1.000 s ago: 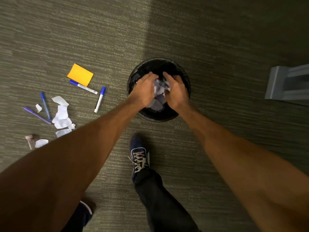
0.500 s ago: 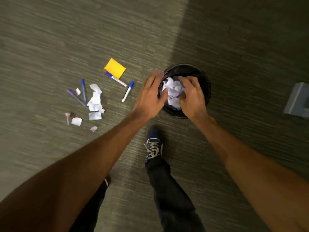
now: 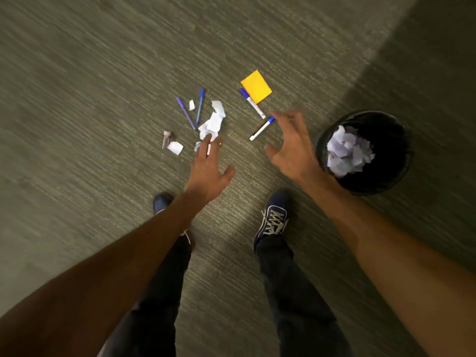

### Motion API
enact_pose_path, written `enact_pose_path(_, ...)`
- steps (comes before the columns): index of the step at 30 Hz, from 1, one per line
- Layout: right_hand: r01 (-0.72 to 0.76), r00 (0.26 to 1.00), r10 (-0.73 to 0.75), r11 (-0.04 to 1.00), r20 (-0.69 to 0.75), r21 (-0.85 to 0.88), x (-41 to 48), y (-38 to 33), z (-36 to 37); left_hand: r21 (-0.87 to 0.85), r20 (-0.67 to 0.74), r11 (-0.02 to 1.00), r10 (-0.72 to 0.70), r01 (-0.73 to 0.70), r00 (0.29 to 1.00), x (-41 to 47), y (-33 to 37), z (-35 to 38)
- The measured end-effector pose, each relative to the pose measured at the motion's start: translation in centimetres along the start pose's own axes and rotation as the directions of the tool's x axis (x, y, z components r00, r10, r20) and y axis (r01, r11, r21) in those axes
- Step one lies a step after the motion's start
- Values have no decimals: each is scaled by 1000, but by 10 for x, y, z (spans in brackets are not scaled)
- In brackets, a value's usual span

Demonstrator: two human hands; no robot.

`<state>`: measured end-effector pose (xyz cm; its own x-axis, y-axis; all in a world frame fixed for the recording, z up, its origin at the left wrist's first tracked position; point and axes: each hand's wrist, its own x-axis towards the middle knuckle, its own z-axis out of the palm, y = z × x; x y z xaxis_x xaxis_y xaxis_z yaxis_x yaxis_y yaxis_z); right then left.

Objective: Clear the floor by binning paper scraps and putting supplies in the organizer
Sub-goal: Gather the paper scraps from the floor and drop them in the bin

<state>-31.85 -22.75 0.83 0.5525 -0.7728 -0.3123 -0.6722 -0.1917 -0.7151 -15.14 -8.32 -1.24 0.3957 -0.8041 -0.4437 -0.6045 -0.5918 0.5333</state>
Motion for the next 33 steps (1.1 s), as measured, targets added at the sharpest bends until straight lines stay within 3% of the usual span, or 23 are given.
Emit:
enact_pose_path(2,-11,991,4,998,133,54,9,-5,30,18,18,999,-43,43,999,-5,-37,-1)
enact_pose_path(6,9,939,10,999,343,-53,26,-1,93,103,47,994,-51,46,998,2,-106,1)
enact_pose_path(11,43,917,27,985,398,-165,54,22,165,164,64,981,-120,108,991,38,-174,10)
enact_pose_path(15,51,884,70,968,461,-244,87,44,209,98,75,984,-153,145,985,67,-212,24)
enact_pose_path(19,96,891,72,935,449,-340,134,63,249,141,143,985,-119,99,983,97,-249,44)
enact_pose_path(26,177,899,44,873,435,-453,199,78,287,261,214,957,-187,128,959,118,-284,88)
enact_pose_path(29,197,902,75,806,425,-559,200,76,296,293,189,947,-196,135,962,115,-284,102)
enact_pose_path(33,283,912,-6,732,410,-620,183,73,304,362,102,921,-193,145,976,114,-278,114)
